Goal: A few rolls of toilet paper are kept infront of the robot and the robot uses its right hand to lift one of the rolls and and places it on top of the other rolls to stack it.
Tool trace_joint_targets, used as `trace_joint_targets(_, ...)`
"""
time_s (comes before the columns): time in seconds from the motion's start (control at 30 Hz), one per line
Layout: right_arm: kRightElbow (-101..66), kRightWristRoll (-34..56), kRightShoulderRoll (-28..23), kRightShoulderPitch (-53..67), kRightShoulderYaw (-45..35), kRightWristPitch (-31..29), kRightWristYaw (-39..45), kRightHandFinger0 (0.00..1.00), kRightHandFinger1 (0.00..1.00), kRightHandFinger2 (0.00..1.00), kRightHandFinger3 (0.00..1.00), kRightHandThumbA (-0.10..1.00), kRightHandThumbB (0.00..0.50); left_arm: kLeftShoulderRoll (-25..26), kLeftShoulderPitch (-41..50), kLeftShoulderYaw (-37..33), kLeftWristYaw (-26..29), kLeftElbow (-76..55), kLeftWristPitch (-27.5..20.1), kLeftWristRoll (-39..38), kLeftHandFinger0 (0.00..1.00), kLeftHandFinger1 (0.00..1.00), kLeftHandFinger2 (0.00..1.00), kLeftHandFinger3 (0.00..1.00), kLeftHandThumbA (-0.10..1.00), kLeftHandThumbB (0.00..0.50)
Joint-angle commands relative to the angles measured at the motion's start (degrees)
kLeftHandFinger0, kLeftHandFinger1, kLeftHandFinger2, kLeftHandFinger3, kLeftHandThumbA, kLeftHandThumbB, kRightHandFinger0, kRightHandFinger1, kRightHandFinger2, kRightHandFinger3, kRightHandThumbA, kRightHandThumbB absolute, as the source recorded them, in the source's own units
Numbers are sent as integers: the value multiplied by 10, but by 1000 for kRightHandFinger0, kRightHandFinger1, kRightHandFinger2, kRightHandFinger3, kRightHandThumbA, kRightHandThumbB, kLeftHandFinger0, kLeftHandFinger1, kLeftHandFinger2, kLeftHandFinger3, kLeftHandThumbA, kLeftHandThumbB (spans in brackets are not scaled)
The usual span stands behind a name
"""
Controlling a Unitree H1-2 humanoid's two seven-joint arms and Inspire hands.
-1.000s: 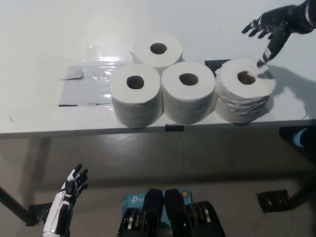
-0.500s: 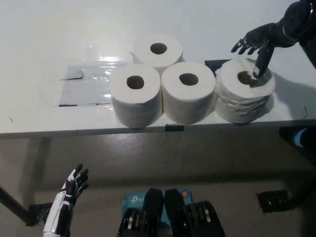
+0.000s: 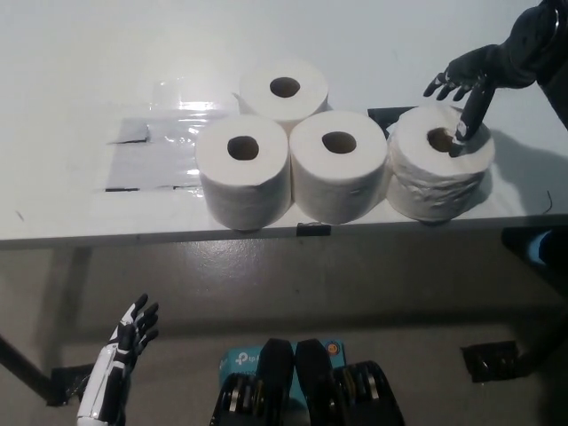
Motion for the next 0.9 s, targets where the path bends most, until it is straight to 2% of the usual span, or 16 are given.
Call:
trace_joint_targets(0.0,4,-14,-9,-61,-12,-24,-18,1000,1000,1000,1000,1000,386,10,-1,5,-6,-16,-15,-5,1000,1000,1000,1000,1000,155)
trace_joint_targets(0.2,9,-3,-11,-64,-35,-32,-11,1000,1000,1000,1000,1000,416,11,-1,3,-8,-13,-20,-3,1000,1000,1000,1000,1000,150)
trace_joint_targets(0.3,25,1,-9,-68,-45,-50,-11,1000,1000,1000,1000,1000,369,11,-1,3,-6,-14,-19,0,1000,1000,1000,1000,1000,147)
trace_joint_targets(0.4,33,-8,-6,-74,-46,-50,-15,1000,1000,1000,1000,1000,396,11,0,2,-6,-16,-17,1,1000,1000,1000,1000,1000,150)
trace_joint_targets(0.5,34,-14,-3,-79,-48,-35,-24,1000,1000,1000,1000,1000,393,12,-2,4,-5,-14,-18,1,1000,1000,1000,1000,1000,159)
trace_joint_targets(0.63,28,-17,-2,-76,-52,-20,-33,1000,1000,1000,1000,1000,424,12,-1,2,-7,-15,-15,0,1000,1000,1000,1000,1000,152)
trace_joint_targets(0.7,30,-10,0,-72,-56,-30,-23,1000,1000,1000,1000,1000,392,11,0,2,-7,-16,-18,-1,1000,1000,1000,1000,1000,139)
trace_joint_targets(0.87,36,-12,5,-65,-55,-39,-27,1000,1000,1000,1000,1000,366,11,2,1,-8,-19,-15,-1,1000,1000,1000,1000,1000,136)
